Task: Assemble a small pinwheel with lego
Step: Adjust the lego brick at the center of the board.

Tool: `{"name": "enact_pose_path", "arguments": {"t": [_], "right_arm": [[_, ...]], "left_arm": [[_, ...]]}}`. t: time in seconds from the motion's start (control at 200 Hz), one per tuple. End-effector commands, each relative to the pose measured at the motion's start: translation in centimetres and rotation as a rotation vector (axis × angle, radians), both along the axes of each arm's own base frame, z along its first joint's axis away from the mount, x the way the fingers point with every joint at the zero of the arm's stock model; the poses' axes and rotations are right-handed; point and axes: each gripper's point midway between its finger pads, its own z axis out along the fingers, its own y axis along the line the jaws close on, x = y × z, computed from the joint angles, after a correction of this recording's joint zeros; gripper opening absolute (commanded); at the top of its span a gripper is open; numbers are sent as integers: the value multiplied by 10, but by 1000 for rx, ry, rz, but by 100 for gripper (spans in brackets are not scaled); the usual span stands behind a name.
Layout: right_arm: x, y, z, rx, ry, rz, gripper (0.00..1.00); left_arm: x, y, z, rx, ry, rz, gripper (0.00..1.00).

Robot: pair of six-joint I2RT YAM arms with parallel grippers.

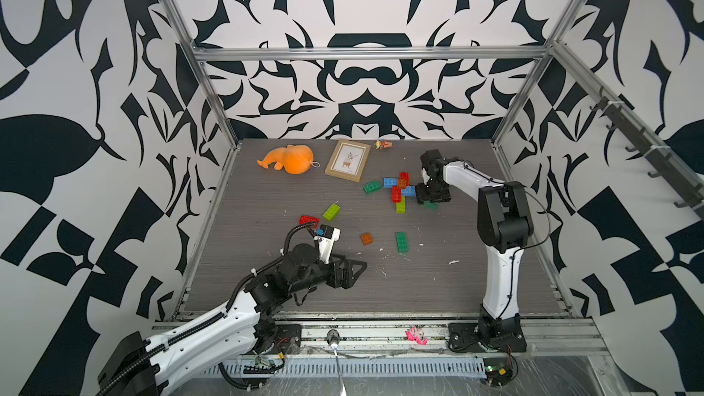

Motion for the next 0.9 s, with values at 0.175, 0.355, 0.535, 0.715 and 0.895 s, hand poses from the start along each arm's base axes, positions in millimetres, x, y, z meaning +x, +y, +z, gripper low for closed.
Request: {"name": "enact_pose_path", "arguments": {"t": [0.175,0.355,0.535,0.715,0.895], "right_arm": [[-31,11,16,103,14,-31,50],[-38,11,23,110,15,-29,68],[-43,12,30,124,5,-15,77],[-50,6,25,77,15,-11,96],[-52,10,27,105,-26,-6,98]], "left_arm": [[4,-2,7,-6,-17,8,100],[3,0,9,-7,-18,9,100],[2,4,11,-2,-26,21,100],[1,8,14,1,-36,29,100],[1,12,15,2,-44,37,100]]}}
